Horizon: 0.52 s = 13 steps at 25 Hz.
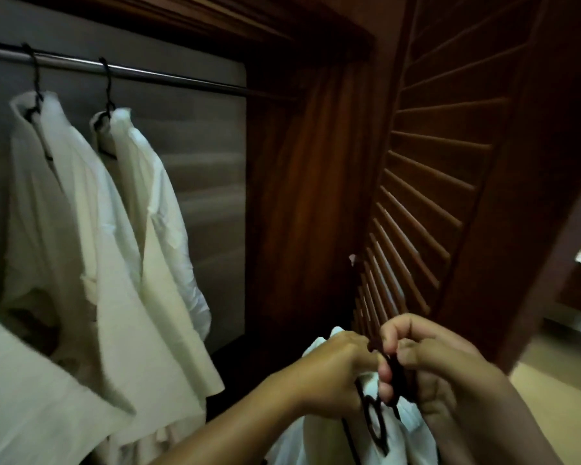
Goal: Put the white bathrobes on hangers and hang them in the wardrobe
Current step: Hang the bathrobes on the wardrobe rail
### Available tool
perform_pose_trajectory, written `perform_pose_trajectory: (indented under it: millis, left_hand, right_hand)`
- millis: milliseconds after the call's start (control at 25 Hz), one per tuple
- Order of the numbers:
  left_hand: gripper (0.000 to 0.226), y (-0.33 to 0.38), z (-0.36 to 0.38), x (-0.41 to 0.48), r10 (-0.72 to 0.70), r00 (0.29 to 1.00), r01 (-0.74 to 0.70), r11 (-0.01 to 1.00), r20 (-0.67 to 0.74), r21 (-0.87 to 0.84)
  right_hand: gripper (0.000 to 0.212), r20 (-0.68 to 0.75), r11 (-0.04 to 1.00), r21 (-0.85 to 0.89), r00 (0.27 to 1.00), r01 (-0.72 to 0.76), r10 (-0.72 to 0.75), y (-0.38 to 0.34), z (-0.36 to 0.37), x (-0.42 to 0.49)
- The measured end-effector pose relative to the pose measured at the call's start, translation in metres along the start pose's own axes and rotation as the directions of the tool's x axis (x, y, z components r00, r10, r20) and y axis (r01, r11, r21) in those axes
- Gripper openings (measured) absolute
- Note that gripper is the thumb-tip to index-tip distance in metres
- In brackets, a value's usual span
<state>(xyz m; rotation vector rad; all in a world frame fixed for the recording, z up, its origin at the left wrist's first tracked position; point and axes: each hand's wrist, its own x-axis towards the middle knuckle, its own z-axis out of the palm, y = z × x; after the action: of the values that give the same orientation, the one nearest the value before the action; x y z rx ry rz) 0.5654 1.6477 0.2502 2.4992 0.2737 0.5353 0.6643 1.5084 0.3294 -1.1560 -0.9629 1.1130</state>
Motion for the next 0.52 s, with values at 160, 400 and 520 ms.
perform_pose_trajectory:
  millis: [160, 400, 520]
  left_hand:
    - [0.025, -0.044, -0.018, 0.021, 0.098, 0.994, -0.100, 0.995, -0.055, -0.024]
    - [0.047, -0.097, -0.087, 0.017, 0.067, 0.995, -0.073, 0.994, -0.079, -0.081]
    - [0.034, -0.115, -0.125, 0.019, 0.138, 0.970, -0.144, 0.990, -0.200, -0.016]
  right_hand:
    - [0.062, -0.046, 1.000, 0.016, 0.999, 0.015, -0.014, 0.002, 0.000, 0.039]
    - [0.065, -0.111, 0.991, 0.086, 0.990, 0.098, -0.088, -0.007, 0.027, 0.113]
    - [0.060, -0.129, 0.979, 0.092, 0.977, 0.182, -0.169, -0.020, 0.052, 0.147]
